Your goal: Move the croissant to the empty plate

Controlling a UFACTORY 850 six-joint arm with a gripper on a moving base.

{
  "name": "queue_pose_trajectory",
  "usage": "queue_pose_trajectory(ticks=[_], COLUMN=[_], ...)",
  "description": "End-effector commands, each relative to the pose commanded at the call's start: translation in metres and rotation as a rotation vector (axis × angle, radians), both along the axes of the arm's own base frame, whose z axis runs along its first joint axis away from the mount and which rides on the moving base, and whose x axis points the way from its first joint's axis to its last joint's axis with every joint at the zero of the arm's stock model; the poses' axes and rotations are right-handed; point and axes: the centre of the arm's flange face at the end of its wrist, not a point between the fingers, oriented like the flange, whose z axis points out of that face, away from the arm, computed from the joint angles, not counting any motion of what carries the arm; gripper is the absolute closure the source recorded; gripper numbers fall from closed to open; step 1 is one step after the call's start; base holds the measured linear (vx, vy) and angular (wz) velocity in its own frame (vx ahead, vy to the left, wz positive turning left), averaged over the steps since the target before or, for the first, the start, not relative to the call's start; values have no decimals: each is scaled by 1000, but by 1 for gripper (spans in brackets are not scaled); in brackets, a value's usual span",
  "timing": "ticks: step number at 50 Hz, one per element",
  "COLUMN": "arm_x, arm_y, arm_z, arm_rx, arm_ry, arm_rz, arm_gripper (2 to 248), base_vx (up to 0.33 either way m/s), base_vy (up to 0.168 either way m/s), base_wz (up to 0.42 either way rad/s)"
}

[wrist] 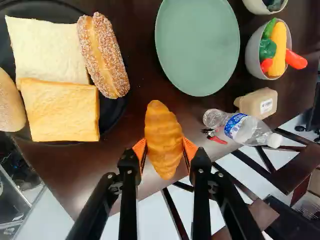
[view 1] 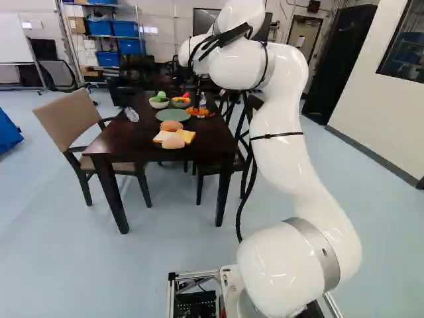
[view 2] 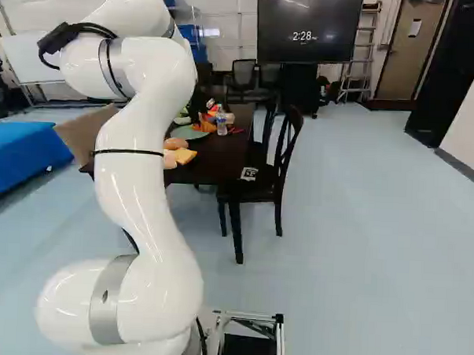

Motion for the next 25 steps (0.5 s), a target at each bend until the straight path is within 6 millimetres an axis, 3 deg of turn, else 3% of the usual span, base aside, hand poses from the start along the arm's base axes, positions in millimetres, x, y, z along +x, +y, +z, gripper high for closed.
queue_pose_trajectory(ticks=[25], arm_x=[0], arm_y=[0], arm_z=[0], arm_rx=[0], arm_ry=[0], arm_rz=[0], arm_gripper=[135], base_vx=[0], base_vy=[0], base_wz=[0])
